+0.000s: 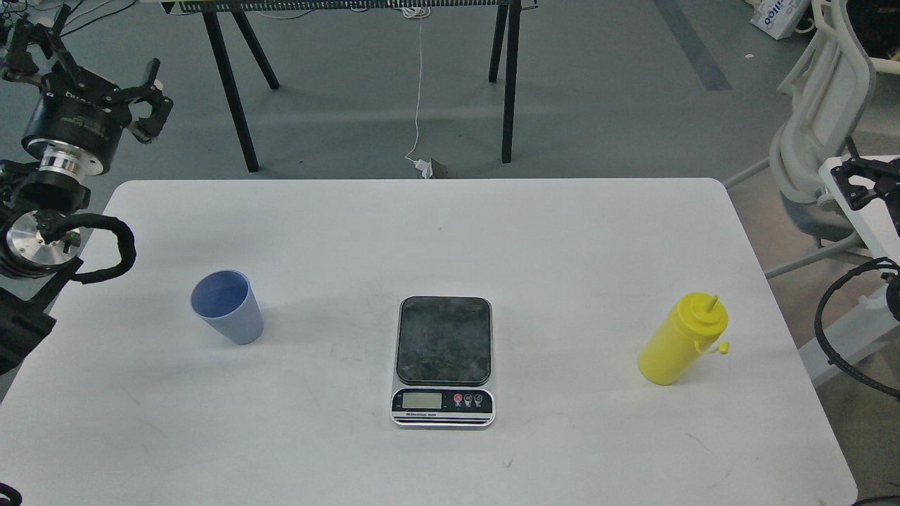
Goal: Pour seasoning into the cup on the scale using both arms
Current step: 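Move the left gripper forward toward the blue cup, then lower the left gripper and grasp the blue cup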
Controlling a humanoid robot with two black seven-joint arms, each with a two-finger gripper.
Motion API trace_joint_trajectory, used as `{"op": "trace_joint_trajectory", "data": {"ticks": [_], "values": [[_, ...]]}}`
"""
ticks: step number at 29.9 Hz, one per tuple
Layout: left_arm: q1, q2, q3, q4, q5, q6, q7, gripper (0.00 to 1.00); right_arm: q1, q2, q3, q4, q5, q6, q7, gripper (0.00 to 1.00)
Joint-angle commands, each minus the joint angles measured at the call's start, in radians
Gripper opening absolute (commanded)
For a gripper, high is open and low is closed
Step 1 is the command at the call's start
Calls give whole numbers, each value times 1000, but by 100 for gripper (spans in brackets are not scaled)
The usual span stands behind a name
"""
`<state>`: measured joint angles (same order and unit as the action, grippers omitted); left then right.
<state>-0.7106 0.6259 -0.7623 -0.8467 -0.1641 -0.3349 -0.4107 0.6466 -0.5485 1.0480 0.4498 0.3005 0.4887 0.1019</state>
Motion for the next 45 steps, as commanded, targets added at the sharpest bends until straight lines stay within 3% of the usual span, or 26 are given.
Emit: {"op": "trace_joint_trajectory", "data": {"ticks": [1, 8, 11, 13, 21, 26, 35, 39, 45], "values": [[-1, 3, 3, 0, 3, 2, -5, 100, -2, 4, 6, 1, 0, 0, 1, 100], [0, 18, 4, -14, 5, -13, 3, 100, -24, -4, 9, 38, 3, 0, 2, 100], [8, 60, 49, -64, 18, -100, 48, 100, -68, -8, 20, 107, 5, 0, 7, 100], [5, 106, 95, -136, 76, -113, 64, 100, -99, -10, 36, 136, 5, 0, 9, 100], [-3, 319, 106, -420, 783, 42, 56, 100, -257, -14, 122, 245, 6, 0, 9, 100], [-1, 406, 121, -515, 1131, 66, 44, 99, -376, -10, 216, 320, 6, 0, 9, 100], [16, 416, 184, -522, 1742, 152, 43, 95, -436, -7, 238, 354, 9, 0, 12, 100], [16, 408, 222, -522, 1856, 201, 46, 95, -478, -5, 262, 401, 9, 0, 12, 100], [16, 394, 235, -522, 1861, 206, 49, 96, -482, -2, 262, 397, 6, 0, 12, 100]]}}
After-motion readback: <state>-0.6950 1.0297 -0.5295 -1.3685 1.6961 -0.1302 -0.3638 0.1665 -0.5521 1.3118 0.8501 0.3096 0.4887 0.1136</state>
